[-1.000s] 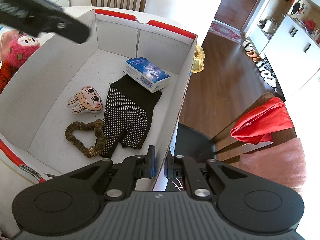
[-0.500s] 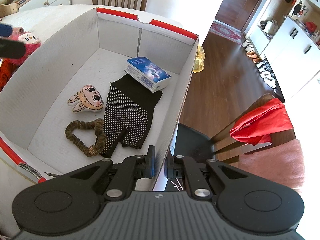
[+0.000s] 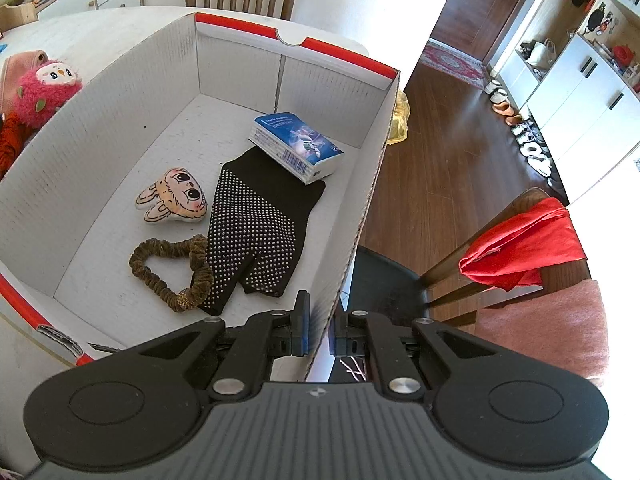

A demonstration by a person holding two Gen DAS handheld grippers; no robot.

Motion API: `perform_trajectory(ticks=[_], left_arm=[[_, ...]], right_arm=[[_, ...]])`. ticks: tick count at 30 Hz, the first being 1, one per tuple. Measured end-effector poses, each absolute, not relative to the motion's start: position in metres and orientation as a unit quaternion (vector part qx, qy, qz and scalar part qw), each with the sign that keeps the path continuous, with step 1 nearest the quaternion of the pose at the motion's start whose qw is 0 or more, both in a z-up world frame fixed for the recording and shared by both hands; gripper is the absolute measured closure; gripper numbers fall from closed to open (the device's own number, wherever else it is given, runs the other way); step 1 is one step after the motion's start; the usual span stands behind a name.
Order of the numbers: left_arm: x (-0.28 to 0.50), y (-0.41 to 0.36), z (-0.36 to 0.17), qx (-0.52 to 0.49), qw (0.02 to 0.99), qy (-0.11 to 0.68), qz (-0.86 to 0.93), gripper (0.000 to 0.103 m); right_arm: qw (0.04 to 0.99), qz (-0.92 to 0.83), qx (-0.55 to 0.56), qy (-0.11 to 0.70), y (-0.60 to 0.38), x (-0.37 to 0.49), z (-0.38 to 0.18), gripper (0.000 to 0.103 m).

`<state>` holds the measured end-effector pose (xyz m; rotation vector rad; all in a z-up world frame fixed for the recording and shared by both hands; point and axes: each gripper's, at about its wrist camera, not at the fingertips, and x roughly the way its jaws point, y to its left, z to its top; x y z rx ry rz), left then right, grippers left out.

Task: Organize objects
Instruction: 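Return the left gripper to the pile and grasp the patterned tissue pack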

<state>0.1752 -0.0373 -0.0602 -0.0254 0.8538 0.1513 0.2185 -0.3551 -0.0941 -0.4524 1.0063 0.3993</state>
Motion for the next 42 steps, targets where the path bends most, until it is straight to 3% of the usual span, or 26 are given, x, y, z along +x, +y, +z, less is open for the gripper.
perform_trajectory(ticks=[22, 28, 37, 42], left_arm=[[0.156, 0.034, -0.112, -0.036, 0.889, 0.431, 0.151, 0.002], [0.161, 0.044, -0.12, -0.041, 0.886, 0.429, 0.168, 0.007], [0.166, 0.055, -0.124, -0.06, 0.882, 0.432, 0.177, 0.03], [0.164, 0.055, -0.123, -0.073, 0.883, 0.431, 0.17, 0.054]], right_arm=[[0.832, 0.188, -0.218, 0.475, -0.355, 0.217, -0.094, 0.094], [0.831, 0.188, -0.219, 0.475, -0.354, 0.218, -0.094, 0.094], [0.831, 0.188, -0.22, 0.475, -0.355, 0.218, -0.094, 0.093], [0.831, 0.188, -0.221, 0.475, -0.354, 0.218, -0.094, 0.093]])
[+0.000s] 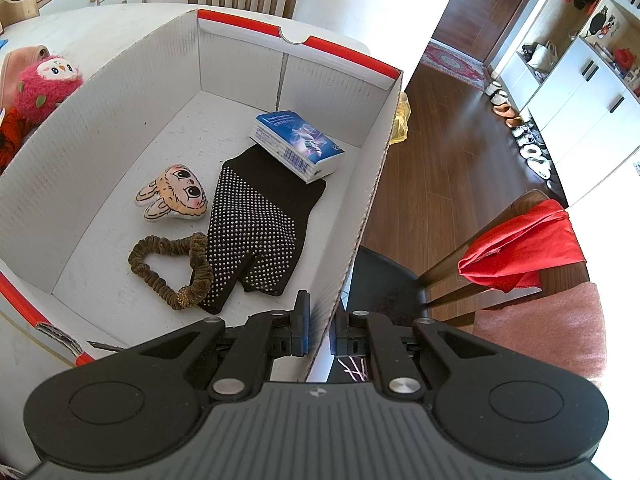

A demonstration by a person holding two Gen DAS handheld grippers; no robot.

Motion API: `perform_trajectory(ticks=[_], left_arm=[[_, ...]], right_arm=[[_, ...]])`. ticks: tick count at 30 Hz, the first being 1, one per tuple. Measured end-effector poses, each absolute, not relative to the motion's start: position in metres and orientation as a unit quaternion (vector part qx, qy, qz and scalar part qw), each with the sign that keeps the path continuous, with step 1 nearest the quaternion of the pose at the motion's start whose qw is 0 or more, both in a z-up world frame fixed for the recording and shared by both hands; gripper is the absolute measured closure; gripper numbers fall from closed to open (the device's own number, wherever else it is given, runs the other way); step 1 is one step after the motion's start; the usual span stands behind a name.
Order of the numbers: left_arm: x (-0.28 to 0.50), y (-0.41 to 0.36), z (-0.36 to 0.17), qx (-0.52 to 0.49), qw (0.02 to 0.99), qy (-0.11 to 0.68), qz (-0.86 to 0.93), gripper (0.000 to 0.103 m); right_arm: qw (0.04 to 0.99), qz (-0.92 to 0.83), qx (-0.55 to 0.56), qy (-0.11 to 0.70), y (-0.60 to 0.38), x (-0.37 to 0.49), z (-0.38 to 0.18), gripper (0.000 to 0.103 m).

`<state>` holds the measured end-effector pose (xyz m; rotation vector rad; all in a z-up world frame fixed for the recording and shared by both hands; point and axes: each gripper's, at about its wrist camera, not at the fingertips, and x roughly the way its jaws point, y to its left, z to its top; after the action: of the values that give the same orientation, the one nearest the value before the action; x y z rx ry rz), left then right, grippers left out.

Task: Organize objects
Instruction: 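Return the left gripper to the pile and grasp the patterned tissue pack, then carry the tissue pack into the box and release it beside the glove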

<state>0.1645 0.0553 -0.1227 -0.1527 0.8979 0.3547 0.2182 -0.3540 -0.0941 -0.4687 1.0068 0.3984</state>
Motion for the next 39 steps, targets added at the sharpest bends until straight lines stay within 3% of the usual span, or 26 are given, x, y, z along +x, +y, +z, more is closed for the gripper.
perform_trajectory(ticks=[7, 9, 23, 39], left_arm=[[0.16, 0.056, -0.117, -0.098, 0.888, 0.424, 0.15, 0.085], [0.16, 0.055, -0.116, -0.096, 0.887, 0.425, 0.151, 0.101], [0.147, 0.04, -0.08, -0.083, 0.9, 0.405, 0.137, 0.103], [0.166, -0.029, -0.024, -0.08, 0.919, 0.385, -0.022, 0.103]], right_arm=[[0.831, 0.188, -0.22, 0.475, -0.354, 0.218, -0.094, 0.093], [0.831, 0.188, -0.221, 0.475, -0.353, 0.218, -0.094, 0.093], [0.831, 0.188, -0.22, 0.475, -0.354, 0.218, -0.094, 0.093], [0.831, 0.187, -0.221, 0.475, -0.352, 0.219, -0.094, 0.093]])
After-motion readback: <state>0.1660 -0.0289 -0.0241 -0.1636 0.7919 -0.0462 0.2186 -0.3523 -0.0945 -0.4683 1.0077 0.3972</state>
